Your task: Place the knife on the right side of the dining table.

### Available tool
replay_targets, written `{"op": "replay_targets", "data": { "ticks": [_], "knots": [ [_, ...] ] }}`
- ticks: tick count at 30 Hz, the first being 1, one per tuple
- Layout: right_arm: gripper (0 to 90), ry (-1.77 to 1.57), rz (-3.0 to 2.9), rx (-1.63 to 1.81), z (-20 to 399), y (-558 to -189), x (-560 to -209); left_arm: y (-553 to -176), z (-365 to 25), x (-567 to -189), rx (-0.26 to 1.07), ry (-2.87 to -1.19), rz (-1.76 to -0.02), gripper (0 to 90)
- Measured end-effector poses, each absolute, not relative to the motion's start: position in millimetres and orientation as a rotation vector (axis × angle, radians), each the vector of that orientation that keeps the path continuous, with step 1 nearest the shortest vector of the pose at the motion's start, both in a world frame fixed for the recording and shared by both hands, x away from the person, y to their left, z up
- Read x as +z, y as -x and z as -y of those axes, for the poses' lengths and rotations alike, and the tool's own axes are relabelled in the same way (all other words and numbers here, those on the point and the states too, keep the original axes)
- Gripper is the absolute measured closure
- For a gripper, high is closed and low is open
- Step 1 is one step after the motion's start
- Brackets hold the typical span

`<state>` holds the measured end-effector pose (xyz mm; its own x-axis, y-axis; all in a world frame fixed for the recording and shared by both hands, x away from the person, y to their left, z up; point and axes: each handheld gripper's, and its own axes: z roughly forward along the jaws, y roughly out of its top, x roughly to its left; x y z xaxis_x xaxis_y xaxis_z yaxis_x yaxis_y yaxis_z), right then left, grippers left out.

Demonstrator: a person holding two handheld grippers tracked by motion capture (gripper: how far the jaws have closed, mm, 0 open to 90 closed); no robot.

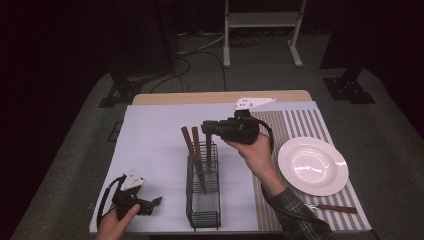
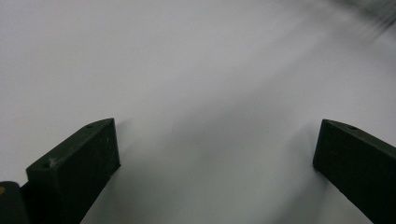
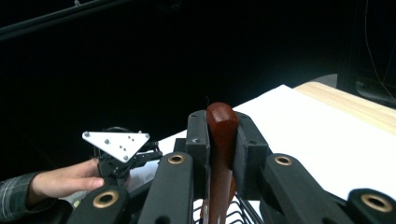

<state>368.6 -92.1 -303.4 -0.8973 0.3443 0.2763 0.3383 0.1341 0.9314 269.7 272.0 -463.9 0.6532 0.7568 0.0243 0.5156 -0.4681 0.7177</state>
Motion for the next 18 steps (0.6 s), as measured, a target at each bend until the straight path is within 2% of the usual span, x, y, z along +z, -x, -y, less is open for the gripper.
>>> {"op": "replay_targets", "data": {
  "ticks": [18],
  "knots": [
    [78.5, -0.689, -2.288, 1.963, 99, -368, -262, -270, -272, -464, 0.444, -2.175, -0.984, 0.0]
  ]
}}
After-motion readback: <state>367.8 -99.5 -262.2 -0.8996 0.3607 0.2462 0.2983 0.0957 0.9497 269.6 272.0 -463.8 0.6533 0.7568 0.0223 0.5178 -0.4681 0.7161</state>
